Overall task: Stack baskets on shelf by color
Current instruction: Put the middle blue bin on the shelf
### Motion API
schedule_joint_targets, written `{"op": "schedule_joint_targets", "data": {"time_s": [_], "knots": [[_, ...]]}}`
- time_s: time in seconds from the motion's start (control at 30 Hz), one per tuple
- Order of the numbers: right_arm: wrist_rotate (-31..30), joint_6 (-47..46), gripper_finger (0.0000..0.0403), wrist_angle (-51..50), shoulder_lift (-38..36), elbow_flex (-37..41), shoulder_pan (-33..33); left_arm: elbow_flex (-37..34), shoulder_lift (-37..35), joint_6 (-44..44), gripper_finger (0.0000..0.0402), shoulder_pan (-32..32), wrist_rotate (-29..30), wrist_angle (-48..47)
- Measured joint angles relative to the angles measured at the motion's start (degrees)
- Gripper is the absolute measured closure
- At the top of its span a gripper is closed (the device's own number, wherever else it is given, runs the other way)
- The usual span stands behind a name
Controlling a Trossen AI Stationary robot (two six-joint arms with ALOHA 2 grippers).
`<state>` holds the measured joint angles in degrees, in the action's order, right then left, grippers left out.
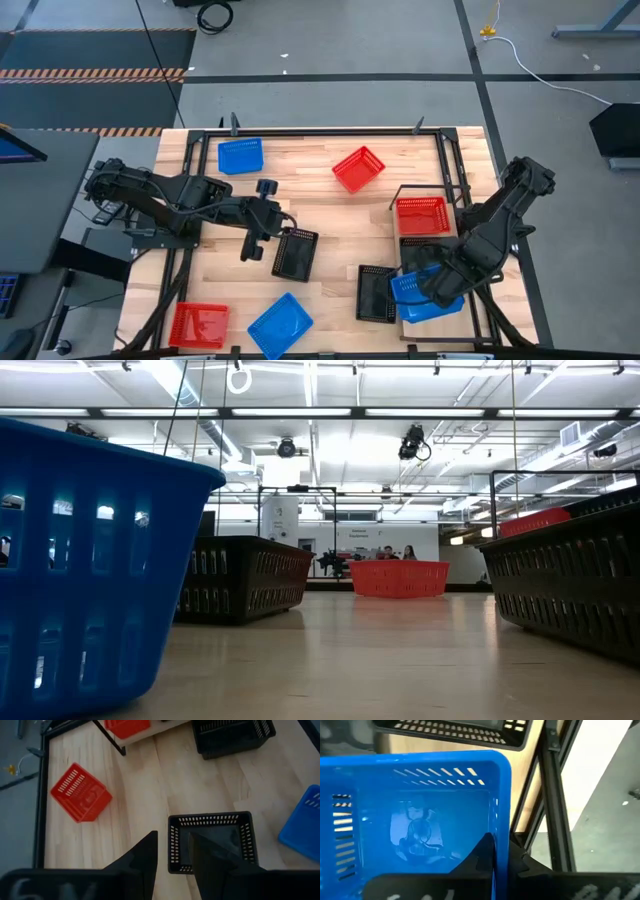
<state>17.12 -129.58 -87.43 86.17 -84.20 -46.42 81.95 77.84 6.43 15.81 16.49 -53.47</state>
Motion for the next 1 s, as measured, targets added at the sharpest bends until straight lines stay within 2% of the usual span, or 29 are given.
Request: {"op": "schedule_joint_targets", "data": {"time_s": [0.3,0.53,1.0], "knots": [[2.06,-1.44,0.0371,0.83,0.00,4.85,-3.73,-0.02,0.02,-7.74,0.0285,0.59,-0.09,0.46],[1.85,-1.47,0.0369,6.88,0.00,9.52,-6.13,-0.04,0.02,-13.15,0.0285,0.55,-0.02,7.01],[-1.05,-1.44,0.0369,11.30,0.02,14.26,-7.25,-0.04,0.02,-14.87,0.0285,0.55,0.05,17.56]]}}
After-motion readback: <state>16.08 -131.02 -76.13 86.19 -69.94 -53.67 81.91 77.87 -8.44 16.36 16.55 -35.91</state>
